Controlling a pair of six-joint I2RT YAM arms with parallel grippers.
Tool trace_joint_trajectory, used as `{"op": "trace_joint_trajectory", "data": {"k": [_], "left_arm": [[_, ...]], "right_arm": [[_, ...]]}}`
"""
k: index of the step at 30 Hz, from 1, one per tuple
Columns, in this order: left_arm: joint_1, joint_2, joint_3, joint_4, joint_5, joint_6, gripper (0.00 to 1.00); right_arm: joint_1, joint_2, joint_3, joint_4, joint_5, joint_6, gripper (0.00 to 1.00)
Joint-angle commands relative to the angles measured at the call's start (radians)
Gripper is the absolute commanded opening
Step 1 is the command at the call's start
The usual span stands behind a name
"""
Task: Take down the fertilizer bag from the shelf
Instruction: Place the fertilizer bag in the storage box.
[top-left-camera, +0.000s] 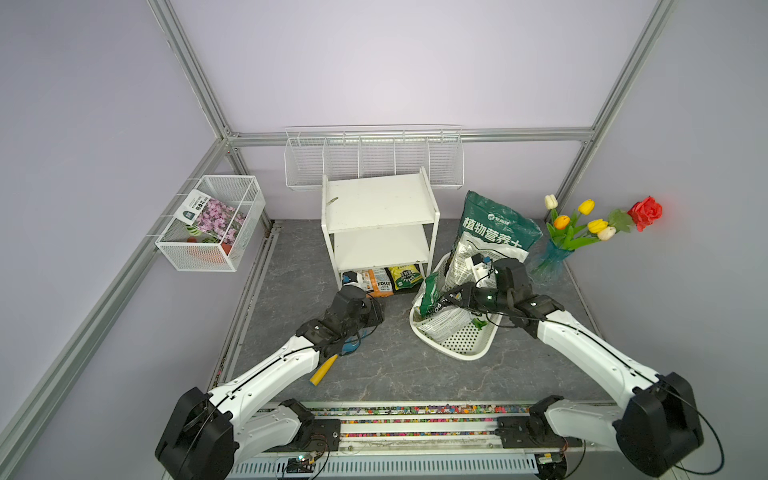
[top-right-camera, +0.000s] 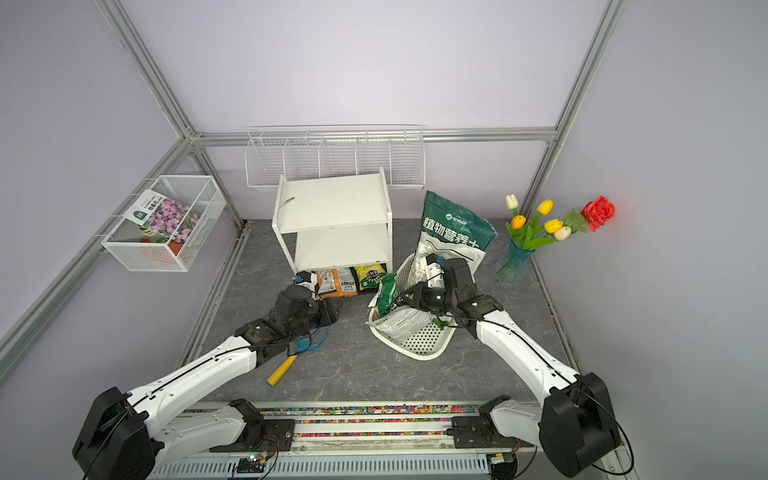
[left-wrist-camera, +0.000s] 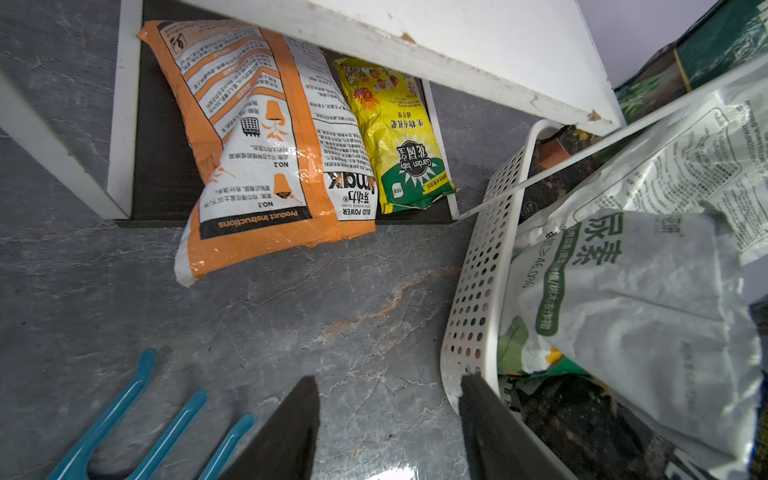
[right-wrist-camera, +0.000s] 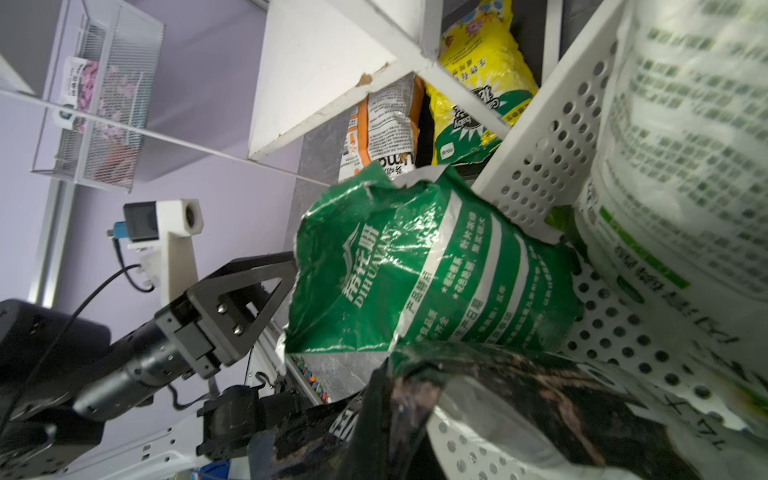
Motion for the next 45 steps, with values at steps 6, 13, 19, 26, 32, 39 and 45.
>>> {"op": "trace_joint_trajectory", "data": {"k": [6, 13, 19, 26, 32, 39, 45], "left_arm": [[0.005, -0.011, 0.026, -0.015, -0.015, 0.009, 0.58], [0.005, 0.001, 0.027, -0.011, -0.009, 0.009, 0.58], [0.005, 0.011, 0.032, -0.010, -0.005, 0.003, 0.58], [0.005, 0.002, 0.023, -0.013, -0.007, 0.001, 0.58], [0.005, 0.000, 0.021, -0.002, -0.006, -0.008, 0.59], [0.011, 0.024, 0.016, 0.058, 0.026, -0.050, 0.59], [0.033, 0.006, -0.024, 0.135, 0.033, -0.121, 0.58]], "right_arm": [[-0.013, 0.055, -0.014, -0.024, 0.096, -0.045, 0.00], [-0.027, 0.031, -0.041, -0.058, 0.169, -0.032, 0.14], [-0.045, 0.065, 0.066, -0.110, 0.144, -0.067, 0.47], [-0.048, 0.080, 0.152, -0.126, 0.150, -0.096, 0.79], [-0.048, 0.097, 0.283, -0.208, 0.170, -0.189, 0.98], [-0.049, 0.038, 0.337, -0.240, 0.289, -0.217, 0.98], [-0.094, -0.058, 0.242, -0.124, 0.275, -0.173, 0.98]]}}
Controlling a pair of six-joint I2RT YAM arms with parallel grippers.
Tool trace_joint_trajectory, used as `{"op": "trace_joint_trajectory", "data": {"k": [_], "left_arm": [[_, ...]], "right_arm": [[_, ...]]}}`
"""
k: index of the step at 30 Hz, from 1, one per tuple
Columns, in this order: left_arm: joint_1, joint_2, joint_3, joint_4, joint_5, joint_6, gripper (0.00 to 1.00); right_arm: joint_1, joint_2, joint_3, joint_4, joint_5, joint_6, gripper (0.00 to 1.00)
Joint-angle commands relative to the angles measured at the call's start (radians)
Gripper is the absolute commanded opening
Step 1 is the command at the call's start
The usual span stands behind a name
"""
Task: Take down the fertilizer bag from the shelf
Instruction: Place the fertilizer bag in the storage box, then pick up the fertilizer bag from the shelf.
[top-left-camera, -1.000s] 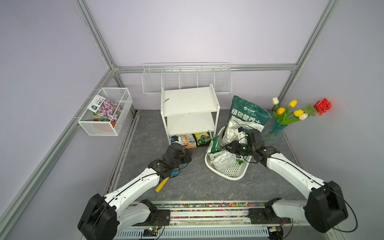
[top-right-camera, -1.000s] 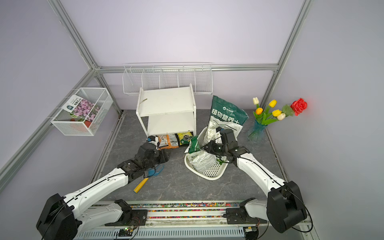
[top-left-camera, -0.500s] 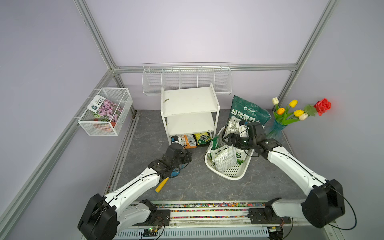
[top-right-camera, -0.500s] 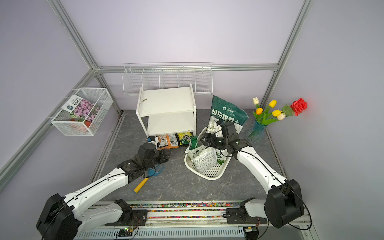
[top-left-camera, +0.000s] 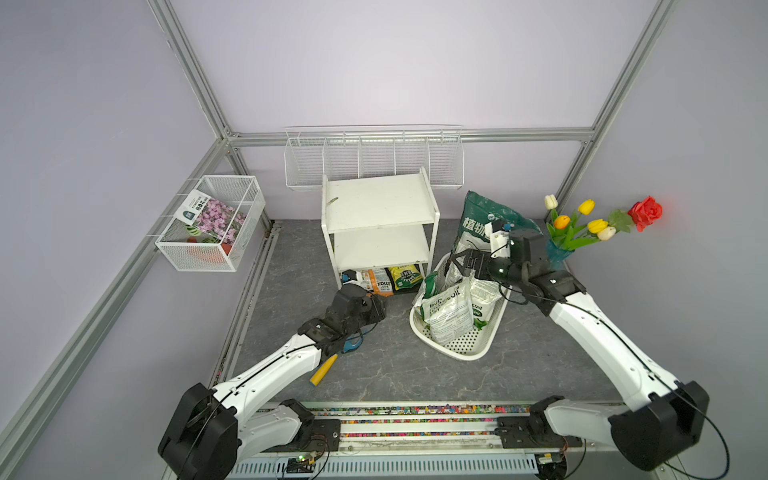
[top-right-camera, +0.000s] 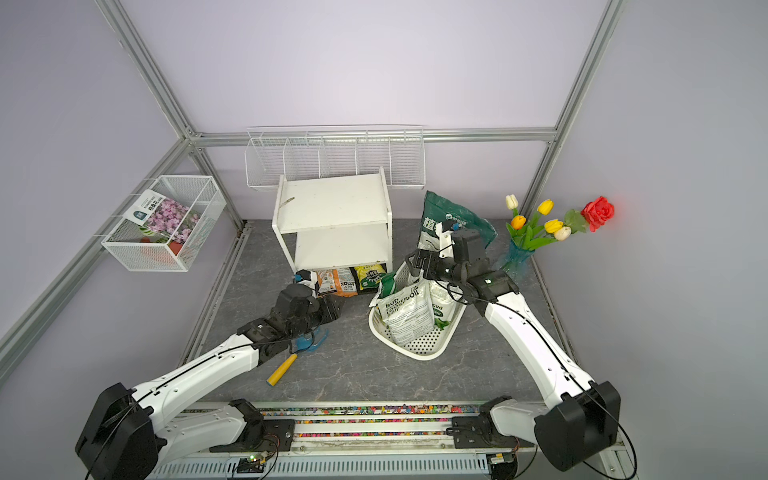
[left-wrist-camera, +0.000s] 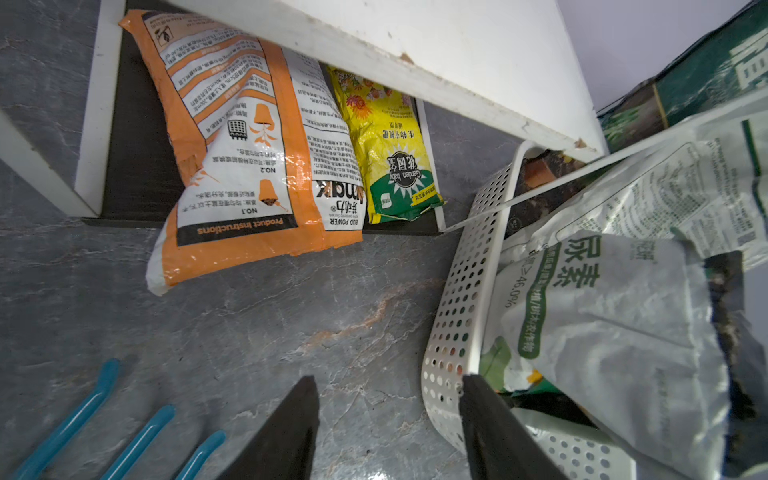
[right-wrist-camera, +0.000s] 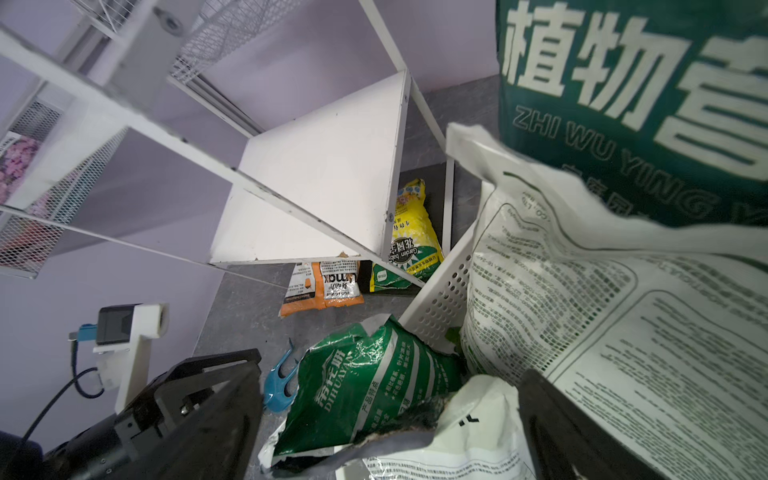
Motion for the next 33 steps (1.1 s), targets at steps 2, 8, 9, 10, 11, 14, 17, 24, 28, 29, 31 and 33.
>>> {"op": "trace_joint_trajectory", "data": {"k": [2, 8, 9, 10, 11, 14, 17, 24, 28, 29, 31, 33], "left_arm": [[0.049, -0.038, -0.055, 0.101, 0.031, -0.092, 0.58], [0.125, -0.109, -0.184, 0.191, 0.056, -0.207, 0.49], [0.127, -0.117, -0.206, 0.211, 0.054, -0.226, 0.50], [0.129, -0.122, -0.233, 0.245, 0.057, -0.244, 0.51], [0.129, -0.124, -0.258, 0.285, 0.061, -0.257, 0.53], [0.130, -0.110, -0.334, 0.414, 0.043, -0.335, 0.58], [0.130, -0.068, -0.378, 0.508, 0.007, -0.408, 0.58], [0.130, 0.067, -0.358, 0.625, -0.066, -0.445, 0.67], [0.131, 0.155, -0.331, 0.684, -0.076, -0.466, 0.66], [0.132, 0.175, -0.321, 0.692, -0.080, -0.473, 0.66], [0.133, 0.209, -0.306, 0.708, -0.086, -0.476, 0.66], [0.133, 0.243, -0.293, 0.730, -0.093, -0.468, 0.66]], "right_arm": [[-0.039, -0.062, -0.058, 0.057, -0.004, 0.014, 0.98], [-0.040, -0.135, -0.131, 0.034, 0.056, 0.007, 0.94], [-0.040, -0.145, -0.145, 0.035, 0.066, 0.011, 0.94], [-0.040, -0.156, -0.155, 0.035, 0.075, 0.013, 0.94], [-0.039, -0.166, -0.162, 0.035, 0.086, 0.013, 0.94], [-0.039, -0.185, -0.171, 0.034, 0.101, 0.016, 0.94], [-0.039, -0.195, -0.162, 0.026, 0.101, 0.019, 0.93], [-0.039, -0.229, -0.178, 0.046, 0.099, 0.028, 0.93], [-0.039, -0.239, -0.186, 0.035, 0.090, 0.032, 0.93], [-0.040, -0.242, -0.188, 0.032, 0.092, 0.032, 0.93], [-0.039, -0.250, -0.191, 0.028, 0.099, 0.031, 0.93], [-0.039, -0.259, -0.195, 0.031, 0.109, 0.032, 0.93]]}}
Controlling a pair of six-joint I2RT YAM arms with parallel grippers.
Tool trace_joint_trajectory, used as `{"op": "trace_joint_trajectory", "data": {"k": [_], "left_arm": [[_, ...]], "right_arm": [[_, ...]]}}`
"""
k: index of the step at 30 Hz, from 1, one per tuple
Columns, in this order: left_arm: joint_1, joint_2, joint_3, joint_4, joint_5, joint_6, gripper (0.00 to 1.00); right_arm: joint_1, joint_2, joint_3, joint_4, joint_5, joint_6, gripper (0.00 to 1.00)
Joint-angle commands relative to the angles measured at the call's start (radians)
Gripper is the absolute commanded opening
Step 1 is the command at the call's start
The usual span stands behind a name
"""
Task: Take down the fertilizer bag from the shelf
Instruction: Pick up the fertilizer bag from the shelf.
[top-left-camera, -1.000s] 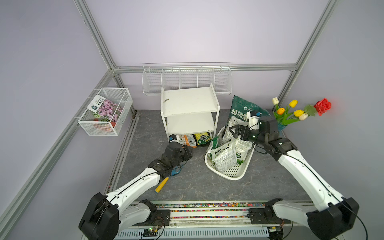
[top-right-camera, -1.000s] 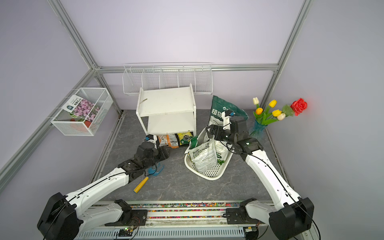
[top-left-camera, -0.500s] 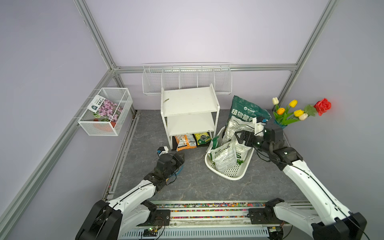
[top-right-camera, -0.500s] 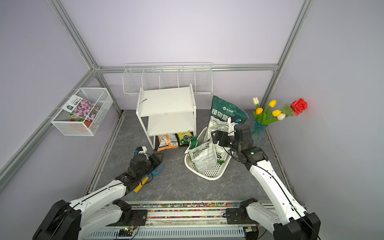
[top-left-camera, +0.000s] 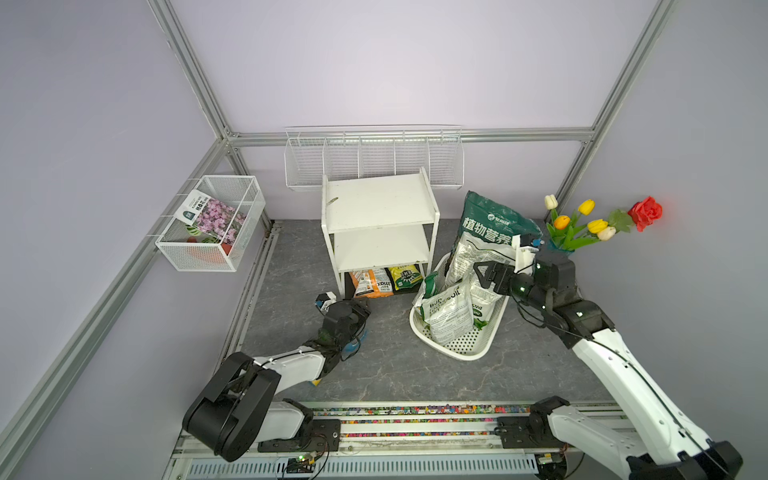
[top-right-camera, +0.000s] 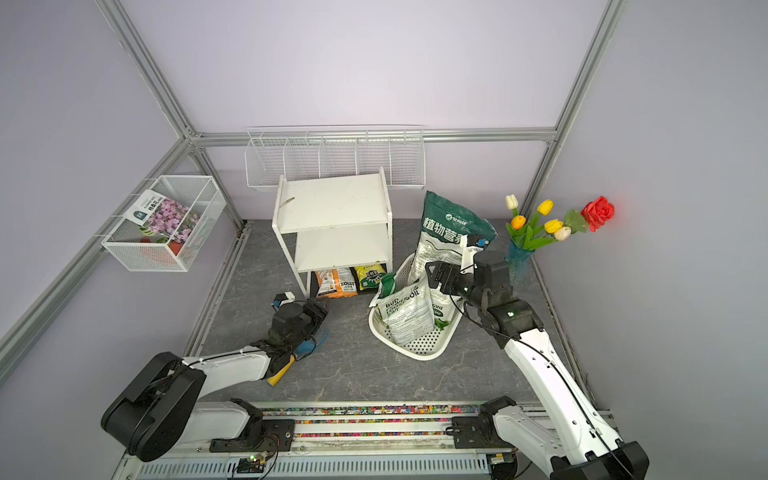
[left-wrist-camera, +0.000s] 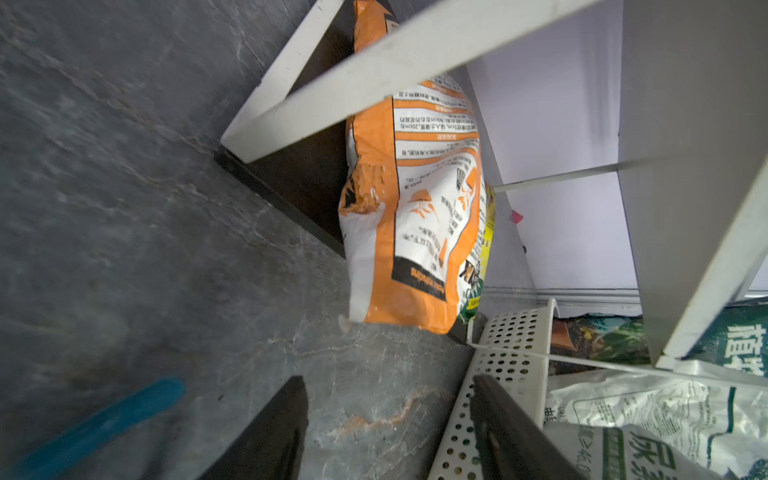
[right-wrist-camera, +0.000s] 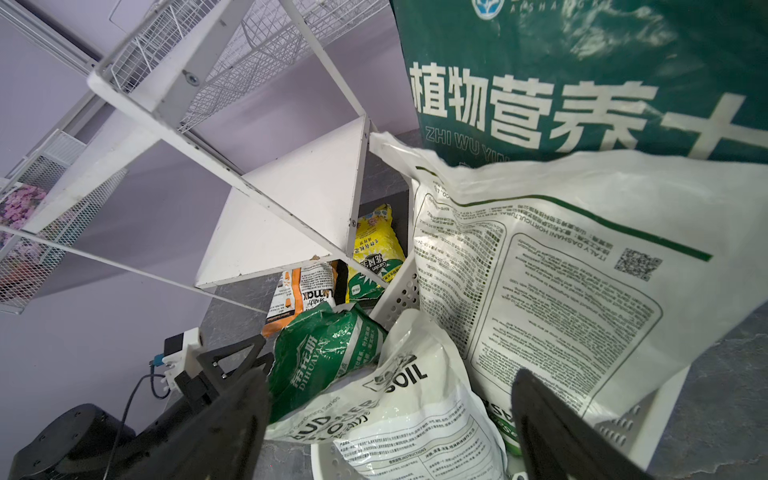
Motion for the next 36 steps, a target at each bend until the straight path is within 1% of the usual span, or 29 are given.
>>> {"op": "trace_joint_trajectory", "data": {"k": [1, 11, 15, 18, 21, 24, 25, 27, 32, 36], "left_arm": [[0.007, 0.050, 0.045, 0.079, -0.029, 0.001, 0.66], [0.019, 0.235, 0.106, 0.194, -0.020, -0.056, 0.66], [0.021, 0.269, 0.109, 0.222, -0.026, -0.061, 0.62], [0.022, 0.277, 0.112, 0.226, -0.028, -0.045, 0.55], [0.025, 0.285, 0.115, 0.245, -0.006, -0.023, 0.39], [0.031, 0.303, 0.130, 0.260, 0.038, 0.001, 0.27], [0.032, 0.308, 0.136, 0.262, 0.053, 0.010, 0.20], [0.038, 0.329, 0.147, 0.275, 0.088, 0.027, 0.01], [0.044, 0.362, 0.144, 0.327, 0.129, 0.004, 0.00], [0.044, 0.338, 0.133, 0.343, 0.162, 0.009, 0.00]], "right_arm": [[-0.002, -0.027, -0.027, 0.013, 0.019, 0.010, 0.93], [-0.002, -0.038, -0.028, 0.018, 0.031, 0.011, 0.93], [-0.002, -0.045, -0.028, 0.014, 0.041, 0.004, 0.93], [-0.002, -0.047, -0.031, 0.010, 0.042, 0.001, 0.92], [-0.002, -0.046, -0.041, 0.017, 0.026, 0.012, 0.91], [-0.002, -0.045, -0.055, 0.022, 0.016, 0.021, 0.90], [-0.001, -0.044, -0.057, 0.025, 0.016, 0.023, 0.90], [-0.002, -0.047, -0.061, 0.027, 0.011, 0.026, 0.89], [-0.001, -0.058, -0.059, 0.022, 0.016, 0.024, 0.88], [-0.002, -0.062, -0.059, 0.021, 0.015, 0.020, 0.88]]}}
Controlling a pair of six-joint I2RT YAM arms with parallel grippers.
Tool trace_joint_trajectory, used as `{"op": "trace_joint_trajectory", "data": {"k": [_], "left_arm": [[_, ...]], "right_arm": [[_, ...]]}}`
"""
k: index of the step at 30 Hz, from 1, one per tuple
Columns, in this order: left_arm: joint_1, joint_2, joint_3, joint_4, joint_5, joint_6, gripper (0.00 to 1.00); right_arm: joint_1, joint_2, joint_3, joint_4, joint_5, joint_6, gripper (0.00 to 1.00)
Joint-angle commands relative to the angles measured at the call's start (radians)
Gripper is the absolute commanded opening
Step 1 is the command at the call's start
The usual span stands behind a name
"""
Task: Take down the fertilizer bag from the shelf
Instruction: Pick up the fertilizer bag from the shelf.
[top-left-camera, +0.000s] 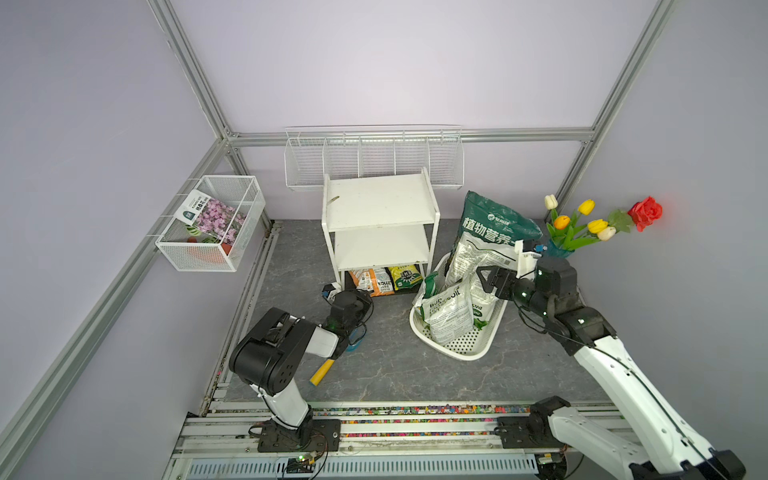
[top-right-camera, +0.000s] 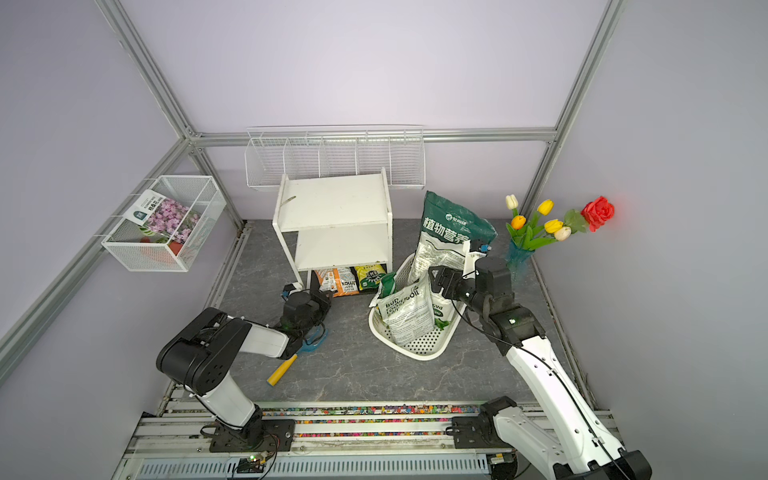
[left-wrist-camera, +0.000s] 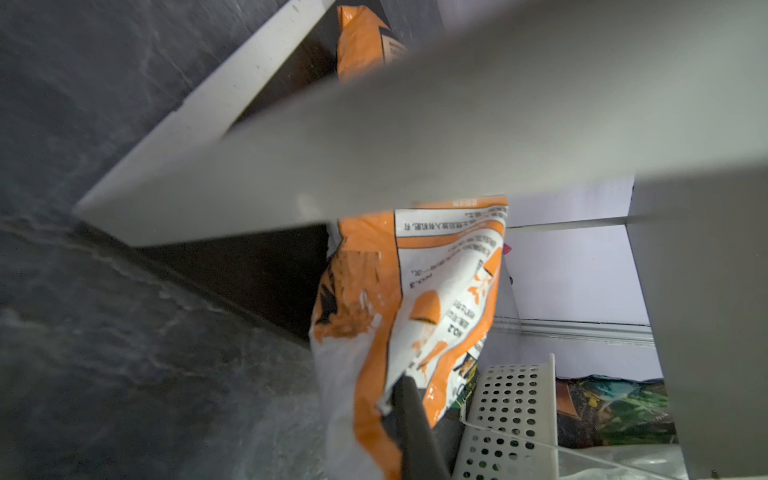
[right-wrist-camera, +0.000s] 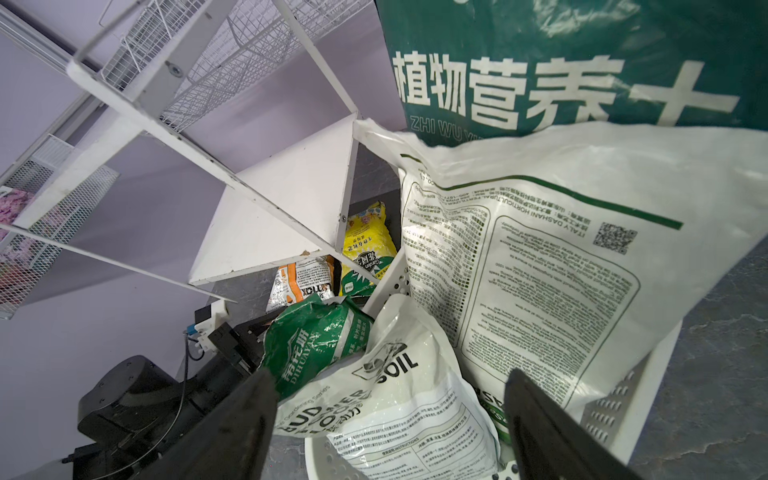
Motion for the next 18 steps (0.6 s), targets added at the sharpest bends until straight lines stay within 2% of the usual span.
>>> {"op": "trace_joint_trajectory", "data": {"k": [1, 12, 18], "left_arm": [[-0.010, -0.023, 0.012, 0.040, 0.113, 0.040, 0.00], [-0.010, -0.189, -0.094, -0.017, 0.119, 0.056, 0.00], [-0.010, -0.267, -0.099, -0.080, 0.140, 0.096, 0.00]], "right_arm": [[-0.001, -0.016, -0.012, 0.015, -0.006, 0.004, 0.88], [-0.002, 0.001, -0.011, 0.037, -0.031, 0.023, 0.87], [-0.003, 0.001, -0.008, 0.037, -0.031, 0.023, 0.88]]}}
